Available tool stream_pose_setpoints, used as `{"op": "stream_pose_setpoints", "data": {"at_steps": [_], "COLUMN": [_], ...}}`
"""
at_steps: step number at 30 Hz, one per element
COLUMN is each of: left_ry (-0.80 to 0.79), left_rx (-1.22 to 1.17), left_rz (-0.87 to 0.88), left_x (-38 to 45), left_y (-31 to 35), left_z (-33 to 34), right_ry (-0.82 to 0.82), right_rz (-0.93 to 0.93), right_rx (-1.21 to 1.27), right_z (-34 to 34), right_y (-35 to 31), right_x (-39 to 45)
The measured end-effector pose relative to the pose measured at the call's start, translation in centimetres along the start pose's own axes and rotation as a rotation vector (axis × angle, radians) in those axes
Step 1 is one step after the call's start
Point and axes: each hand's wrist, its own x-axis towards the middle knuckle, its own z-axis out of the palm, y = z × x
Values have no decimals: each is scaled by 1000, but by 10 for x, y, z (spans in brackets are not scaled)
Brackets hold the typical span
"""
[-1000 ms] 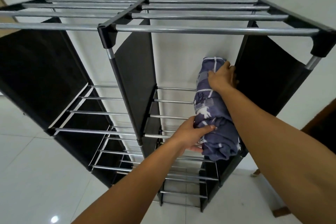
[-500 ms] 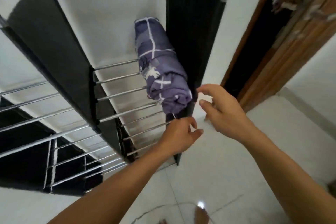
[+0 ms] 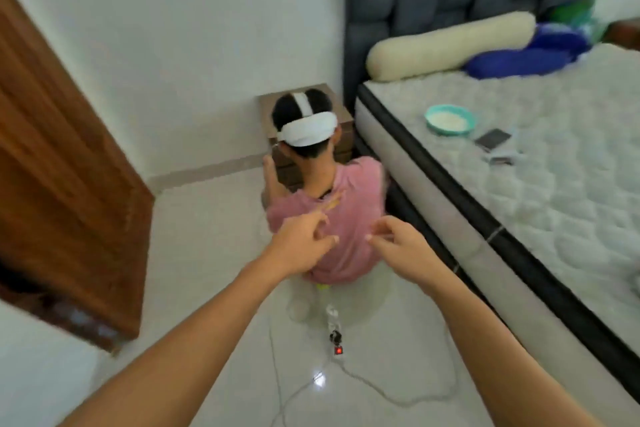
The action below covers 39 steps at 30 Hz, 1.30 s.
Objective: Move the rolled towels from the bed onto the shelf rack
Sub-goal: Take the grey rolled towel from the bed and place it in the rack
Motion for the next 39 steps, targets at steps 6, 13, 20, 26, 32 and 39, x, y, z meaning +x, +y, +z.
{"op": "stream_pose_setpoints", "data": {"at_steps": [6, 13, 20, 26, 32, 39], "left_ry": [-281, -670, -1094, -1379, -1399, -1307], "left_rx": [62, -22, -195, -220, -269, -539], "left_rz": [337, 543, 410, -7, -328, -764], "left_x": [51, 60, 48, 41, 47, 60], "left_y": [190, 378, 486, 531, 545, 549], "left_z": [132, 283, 421, 504, 555, 601], "right_ry": [349, 744, 960, 1064, 1048, 835], "right_rz": [272, 529, 764, 948, 974, 898], "right_rx": [145, 181, 265, 301, 380, 259], "right_z": [-174, -321, -386, -420, -472, -590], "right_y": [135, 240, 326, 366, 438, 534], "right_x": [-78, -191, -263, -296, -277, -206]}}
